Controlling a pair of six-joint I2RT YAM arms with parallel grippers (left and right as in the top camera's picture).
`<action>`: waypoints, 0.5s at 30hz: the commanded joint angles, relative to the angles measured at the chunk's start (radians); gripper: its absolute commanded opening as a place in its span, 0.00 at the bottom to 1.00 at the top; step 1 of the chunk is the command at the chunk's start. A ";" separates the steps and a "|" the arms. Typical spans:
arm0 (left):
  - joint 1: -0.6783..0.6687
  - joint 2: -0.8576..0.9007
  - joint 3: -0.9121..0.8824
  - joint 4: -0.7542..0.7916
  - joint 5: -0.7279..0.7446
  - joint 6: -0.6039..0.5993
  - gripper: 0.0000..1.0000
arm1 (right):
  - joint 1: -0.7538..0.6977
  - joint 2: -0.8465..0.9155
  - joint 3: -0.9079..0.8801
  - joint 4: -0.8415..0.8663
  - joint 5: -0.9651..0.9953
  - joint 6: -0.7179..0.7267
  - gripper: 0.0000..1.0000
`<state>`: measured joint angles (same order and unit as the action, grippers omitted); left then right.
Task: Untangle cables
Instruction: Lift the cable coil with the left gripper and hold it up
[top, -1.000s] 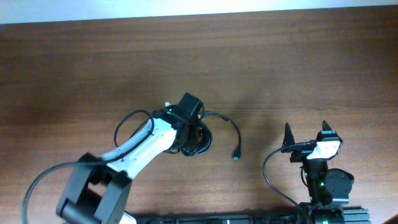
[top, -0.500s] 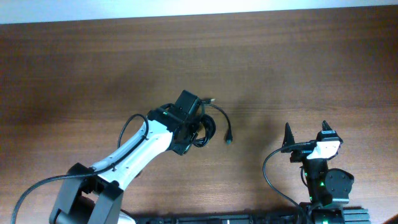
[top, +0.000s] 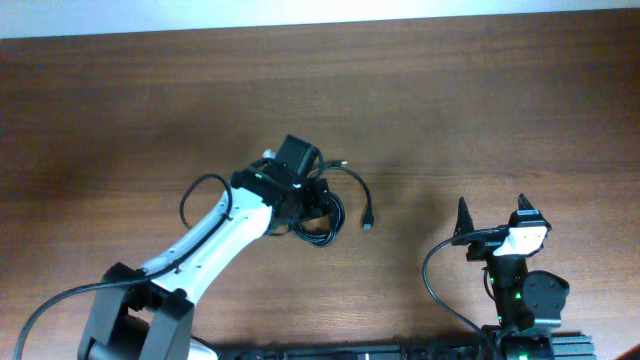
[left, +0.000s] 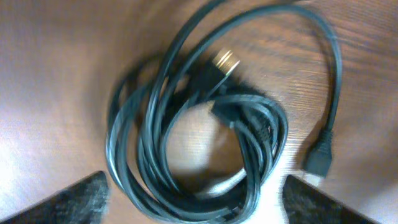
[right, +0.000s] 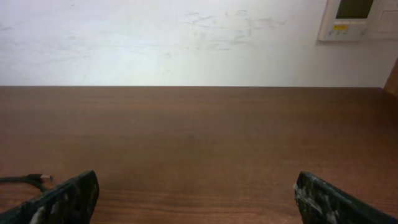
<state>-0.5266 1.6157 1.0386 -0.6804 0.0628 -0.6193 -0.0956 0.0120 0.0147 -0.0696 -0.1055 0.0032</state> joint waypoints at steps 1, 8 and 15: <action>0.021 -0.015 0.031 0.038 -0.131 0.538 0.76 | -0.005 -0.005 -0.009 0.000 -0.002 0.001 0.99; 0.021 -0.011 0.024 0.052 -0.158 0.721 0.96 | -0.005 -0.005 -0.009 0.000 -0.002 0.001 0.99; 0.021 -0.005 0.021 0.086 -0.158 0.723 0.91 | -0.005 -0.005 -0.009 0.000 -0.002 0.001 0.99</action>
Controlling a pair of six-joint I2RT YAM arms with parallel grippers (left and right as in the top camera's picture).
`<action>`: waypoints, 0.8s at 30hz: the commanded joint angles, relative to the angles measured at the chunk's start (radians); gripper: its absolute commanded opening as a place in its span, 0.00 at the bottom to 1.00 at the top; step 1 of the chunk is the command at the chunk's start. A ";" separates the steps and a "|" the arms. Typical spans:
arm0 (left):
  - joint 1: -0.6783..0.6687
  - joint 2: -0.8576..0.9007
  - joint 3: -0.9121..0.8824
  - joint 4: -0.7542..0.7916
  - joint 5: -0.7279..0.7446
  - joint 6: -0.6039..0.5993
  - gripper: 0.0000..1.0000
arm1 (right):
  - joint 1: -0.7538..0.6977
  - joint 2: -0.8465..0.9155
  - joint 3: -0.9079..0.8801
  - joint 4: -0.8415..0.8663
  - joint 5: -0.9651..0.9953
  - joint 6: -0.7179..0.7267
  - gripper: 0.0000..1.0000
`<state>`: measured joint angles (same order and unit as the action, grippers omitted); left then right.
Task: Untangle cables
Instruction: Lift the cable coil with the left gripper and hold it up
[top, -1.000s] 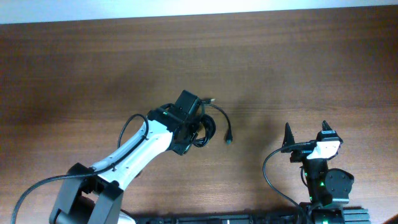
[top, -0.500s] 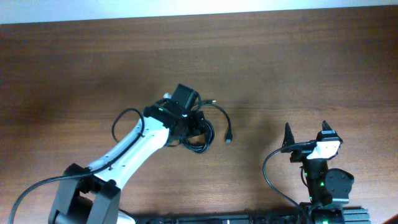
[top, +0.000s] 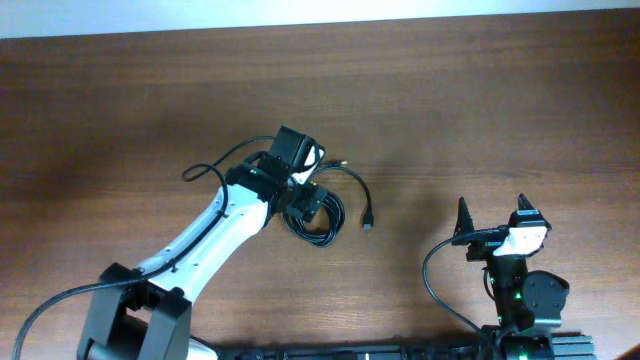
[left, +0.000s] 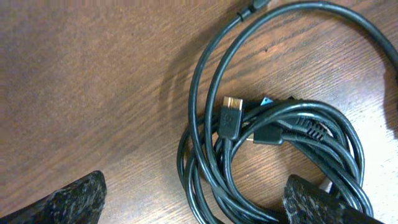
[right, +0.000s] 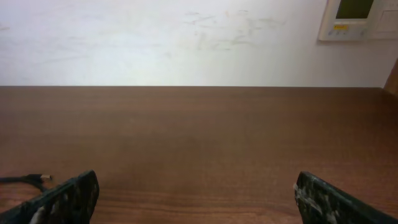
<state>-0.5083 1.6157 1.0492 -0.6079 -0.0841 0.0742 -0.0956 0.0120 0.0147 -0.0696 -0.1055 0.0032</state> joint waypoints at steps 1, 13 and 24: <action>0.003 0.005 0.008 0.025 -0.011 0.029 0.91 | -0.005 -0.005 -0.009 0.000 -0.002 0.001 0.99; 0.003 0.182 -0.005 0.085 -0.011 0.028 0.73 | -0.005 -0.005 -0.009 0.000 -0.002 0.001 0.99; 0.003 0.255 -0.005 0.078 -0.011 -0.154 0.00 | -0.005 -0.005 -0.009 0.000 -0.002 0.001 0.99</action>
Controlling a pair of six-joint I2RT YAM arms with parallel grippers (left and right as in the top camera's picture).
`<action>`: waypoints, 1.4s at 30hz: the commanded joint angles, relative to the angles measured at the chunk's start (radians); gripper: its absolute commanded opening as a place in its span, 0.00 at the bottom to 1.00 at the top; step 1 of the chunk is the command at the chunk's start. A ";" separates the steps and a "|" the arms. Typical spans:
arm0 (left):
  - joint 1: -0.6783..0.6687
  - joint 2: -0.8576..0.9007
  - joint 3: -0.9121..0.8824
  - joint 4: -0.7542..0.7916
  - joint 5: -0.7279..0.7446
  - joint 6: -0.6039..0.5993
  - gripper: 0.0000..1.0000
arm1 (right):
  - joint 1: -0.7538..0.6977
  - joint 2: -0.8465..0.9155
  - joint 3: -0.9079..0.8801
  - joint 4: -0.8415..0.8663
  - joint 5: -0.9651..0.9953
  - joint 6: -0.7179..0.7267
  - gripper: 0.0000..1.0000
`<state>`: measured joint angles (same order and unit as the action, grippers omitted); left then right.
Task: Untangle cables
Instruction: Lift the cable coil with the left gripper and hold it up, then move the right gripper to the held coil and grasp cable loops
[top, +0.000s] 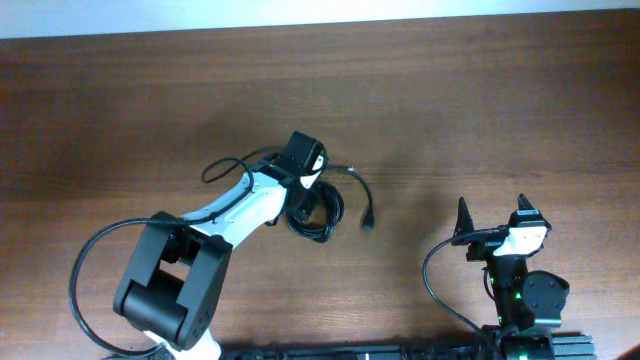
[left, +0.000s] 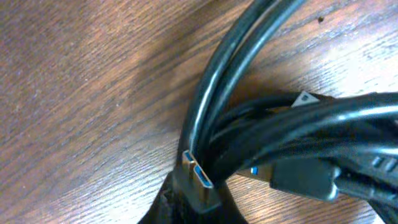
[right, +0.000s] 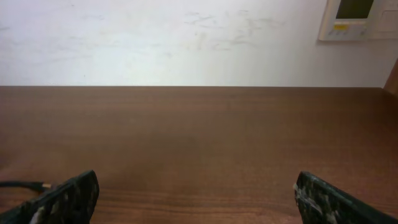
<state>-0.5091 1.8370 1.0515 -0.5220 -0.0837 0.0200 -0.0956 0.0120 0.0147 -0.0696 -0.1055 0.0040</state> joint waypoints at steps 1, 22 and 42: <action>0.003 0.028 -0.006 -0.018 -0.011 -0.132 0.00 | -0.005 -0.005 -0.009 0.000 -0.002 0.000 0.99; 0.002 -0.202 0.018 -0.112 -0.007 -0.577 0.00 | -0.003 -0.005 -0.009 0.037 -0.349 0.973 0.99; 0.002 -0.287 0.018 -0.047 0.261 0.114 0.00 | -0.003 0.456 0.440 -0.198 -0.705 0.548 0.99</action>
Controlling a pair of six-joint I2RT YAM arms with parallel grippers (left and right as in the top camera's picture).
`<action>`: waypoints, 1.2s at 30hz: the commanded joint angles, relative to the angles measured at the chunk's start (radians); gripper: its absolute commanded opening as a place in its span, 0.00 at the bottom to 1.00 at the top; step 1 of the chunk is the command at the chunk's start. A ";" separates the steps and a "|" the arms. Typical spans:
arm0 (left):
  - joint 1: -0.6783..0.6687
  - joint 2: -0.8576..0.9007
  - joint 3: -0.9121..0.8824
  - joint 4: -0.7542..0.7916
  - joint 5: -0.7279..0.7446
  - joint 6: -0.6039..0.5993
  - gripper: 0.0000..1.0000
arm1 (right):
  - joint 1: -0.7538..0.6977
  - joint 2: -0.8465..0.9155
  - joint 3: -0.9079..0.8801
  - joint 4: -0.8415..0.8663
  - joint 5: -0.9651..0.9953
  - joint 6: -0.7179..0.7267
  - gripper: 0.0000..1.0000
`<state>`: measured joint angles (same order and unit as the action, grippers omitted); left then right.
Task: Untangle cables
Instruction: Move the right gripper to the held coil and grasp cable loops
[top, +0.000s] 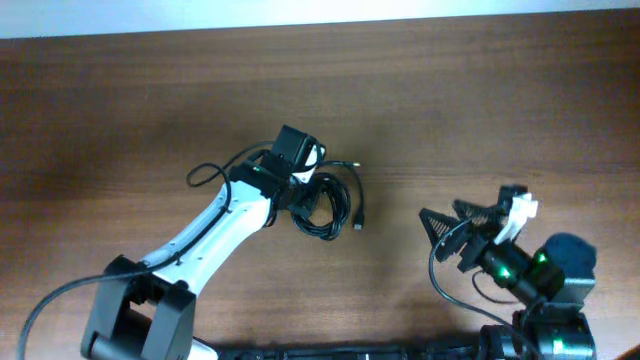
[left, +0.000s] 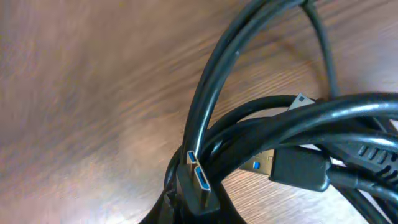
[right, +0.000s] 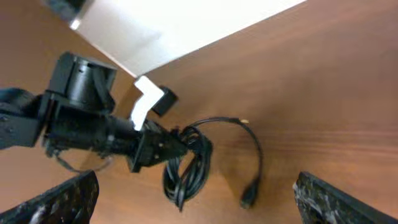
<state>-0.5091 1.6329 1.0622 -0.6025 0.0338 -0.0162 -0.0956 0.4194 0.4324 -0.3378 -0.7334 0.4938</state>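
Observation:
A tangled bundle of black cables (top: 325, 210) lies mid-table, also seen as a coil (right: 186, 168). My left gripper (top: 303, 195) is at the bundle's left edge, shut (left: 193, 208) on a black USB plug with a blue insert (left: 199, 179). Thick strands cross right over that plug, and a second black plug (left: 298, 169) lies beside it. One loose strand arcs right and ends in a small plug (top: 357, 225) (right: 249, 198) on the wood. My right gripper (top: 447, 232) stands open to the right of the bundle, pointing toward it, nothing between its fingers (right: 68, 199).
The brown wooden table (top: 500, 100) runs back to a white wall edge (top: 320, 12). The left arm's white link (top: 215, 235) slants from the lower left up to the bundle. The right arm's base (top: 560, 275) sits at the lower right.
My right arm has swung from facing the far wall to pointing left at the bundle, still open. The left gripper stays shut on the blue-insert plug; the bundle's loose strand sits slightly further left.
First my left gripper hung open above the coiled bundle, then open and nearer its left side over the gold-tipped plug. By the last earlier moment it was shut on that plug. Now it still holds it and the right gripper faces the bundle.

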 joint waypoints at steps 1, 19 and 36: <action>0.002 -0.093 0.008 0.042 0.156 0.150 0.00 | -0.003 0.067 0.023 0.100 -0.087 0.069 0.96; 0.002 -0.146 0.007 0.068 0.319 0.149 0.00 | 0.323 0.633 0.023 0.507 -0.114 0.069 0.70; 0.002 -0.145 0.007 0.049 0.349 0.137 0.00 | 0.464 0.864 0.023 0.801 -0.063 0.275 0.04</action>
<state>-0.5072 1.5070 1.0622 -0.5636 0.3260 0.1204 0.3138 1.2804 0.4435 0.4366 -0.8005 0.7712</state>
